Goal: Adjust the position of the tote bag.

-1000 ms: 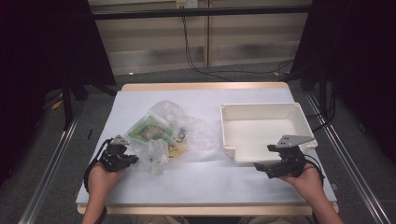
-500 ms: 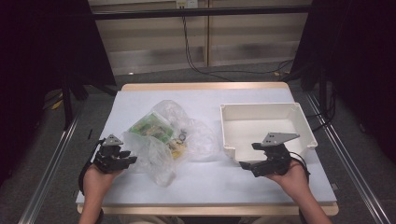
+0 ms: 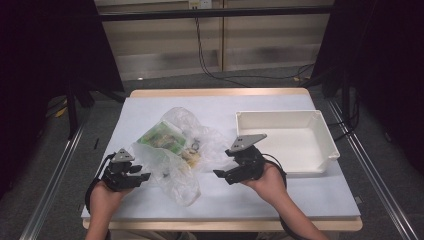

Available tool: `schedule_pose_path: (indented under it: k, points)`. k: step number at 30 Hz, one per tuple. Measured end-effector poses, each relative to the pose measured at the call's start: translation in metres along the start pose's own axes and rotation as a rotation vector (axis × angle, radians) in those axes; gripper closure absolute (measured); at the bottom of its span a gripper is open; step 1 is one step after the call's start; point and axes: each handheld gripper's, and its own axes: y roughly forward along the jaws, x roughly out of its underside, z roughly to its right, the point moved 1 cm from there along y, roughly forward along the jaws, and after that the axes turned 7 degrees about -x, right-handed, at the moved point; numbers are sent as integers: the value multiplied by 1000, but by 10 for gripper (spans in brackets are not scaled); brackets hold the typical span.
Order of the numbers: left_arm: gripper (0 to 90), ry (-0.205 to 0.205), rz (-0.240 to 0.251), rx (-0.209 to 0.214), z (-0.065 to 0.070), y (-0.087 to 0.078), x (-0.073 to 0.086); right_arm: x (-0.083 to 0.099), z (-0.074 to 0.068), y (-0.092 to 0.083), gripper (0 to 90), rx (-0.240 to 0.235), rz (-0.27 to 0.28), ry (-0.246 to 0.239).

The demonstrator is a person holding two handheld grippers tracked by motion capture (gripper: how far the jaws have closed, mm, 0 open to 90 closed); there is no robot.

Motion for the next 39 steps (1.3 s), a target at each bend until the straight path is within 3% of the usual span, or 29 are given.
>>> schedule_pose_path:
  k: [5,10,14,15,16,17,20,21,25,27,29,31,34,38,39]
  points:
    - [530,5,8,5,2,-1,1,-8,-2,20,220,-19,0,12]
    - [543,9,5,2,2,-4,3,-11,2,44,218,-15,18,57]
    - [559,10,17,-5,3,-7,4,-14,3,60,220,1,-2,55]
    - [560,11,22,-3,3,-9,5,-16,5,71,227,26,-20,35]
    - [560,12,22,-2,3,-9,5,-16,5,71,227,26,-20,35]
    - [568,8,28,0,2,-8,6,-17,8,80,226,69,-33,37]
    - [573,8,12,2,0,-6,8,-20,13,89,245,91,-20,50]
    - [581,3,13,0,0,-5,8,-20,15,92,254,123,-39,38]
    - [595,2,-3,0,-3,-2,9,-13,29,109,299,129,-63,76]
    - [606,7,-4,-7,-5,-1,10,-9,32,118,357,116,-92,91]
    - [610,-12,-1,2,-5,-1,11,-6,32,124,431,102,-102,63]
    - [614,-14,-5,-6,-8,-2,12,-4,30,124,562,90,-78,55]
    - [645,-29,-7,4,-9,-1,12,-5,26,122,789,69,-85,36]
    - [662,-17,-13,0,-7,3,11,-1,21,117,878,55,-91,105]
    - [669,-1,-22,-5,-8,3,10,0,21,115,888,41,-95,101]
